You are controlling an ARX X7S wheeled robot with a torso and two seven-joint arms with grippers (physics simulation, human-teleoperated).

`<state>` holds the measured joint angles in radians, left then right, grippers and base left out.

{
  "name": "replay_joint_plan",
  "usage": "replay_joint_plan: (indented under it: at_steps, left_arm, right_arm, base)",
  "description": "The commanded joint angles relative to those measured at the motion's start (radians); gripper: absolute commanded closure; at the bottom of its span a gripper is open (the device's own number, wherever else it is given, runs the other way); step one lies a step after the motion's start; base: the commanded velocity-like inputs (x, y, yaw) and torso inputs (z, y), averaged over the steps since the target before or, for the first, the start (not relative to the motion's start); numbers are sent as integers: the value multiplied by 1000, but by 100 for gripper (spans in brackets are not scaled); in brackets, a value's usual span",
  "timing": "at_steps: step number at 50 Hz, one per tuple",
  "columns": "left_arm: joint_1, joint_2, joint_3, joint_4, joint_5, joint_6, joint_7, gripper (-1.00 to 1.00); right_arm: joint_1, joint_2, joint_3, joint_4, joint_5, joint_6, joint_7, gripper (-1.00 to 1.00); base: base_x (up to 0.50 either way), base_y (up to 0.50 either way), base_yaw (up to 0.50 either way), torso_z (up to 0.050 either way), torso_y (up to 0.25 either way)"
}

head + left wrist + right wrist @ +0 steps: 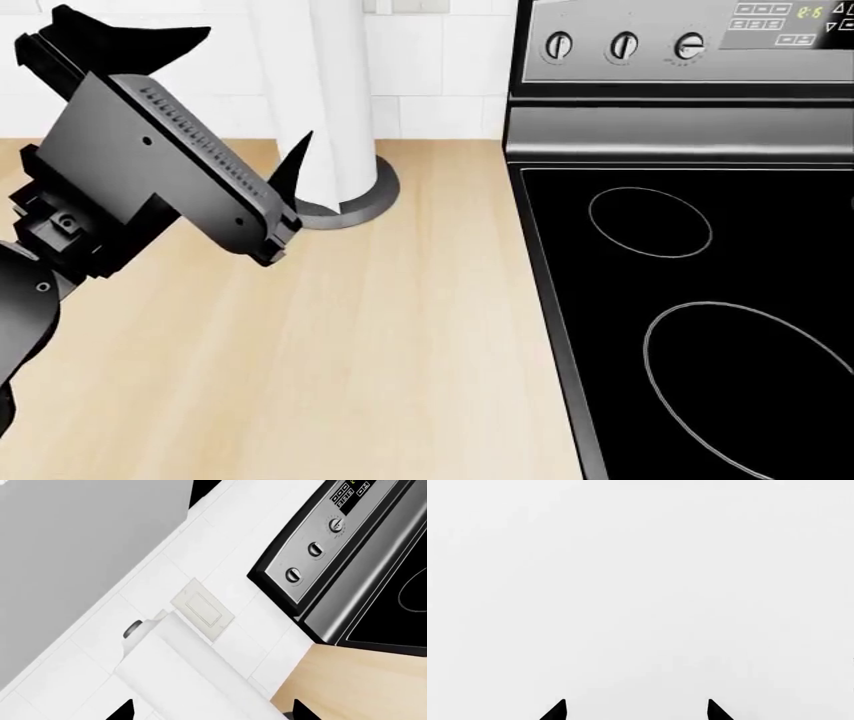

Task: Pick the cherry, apricot from the counter and place them in the cabinet. Then close the cabinet.

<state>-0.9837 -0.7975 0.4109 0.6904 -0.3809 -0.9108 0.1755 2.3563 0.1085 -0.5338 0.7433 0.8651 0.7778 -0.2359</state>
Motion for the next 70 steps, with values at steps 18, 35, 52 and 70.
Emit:
replay_joint_plan:
  at_steps: [18,35,52,70]
  left_arm:
    - [0,-4,-7,13,-8,-4,-5,-100]
    - [-8,-9,10,20,4,-7,-8,-100]
    - [-10,-22,41,23,33,21,-4,-100]
    - [-3,-24,28,26,25,39,-5,-100]
  right_arm:
    - [-21,-96,-286,-47,-85,66,-114,-100]
    - [-57,-99,-442,-11,-105,25,-170,-100]
    - [-54,-100,-515,-7,-82,6,-197,-100]
    - [-39,-103,-564,13,-46,-16,-191,-100]
  base:
    - [1,1,1,0,-7]
    - [0,0,0,0,-10]
    - [0,0,0,0,-37]
    - [0,0,0,0,-132]
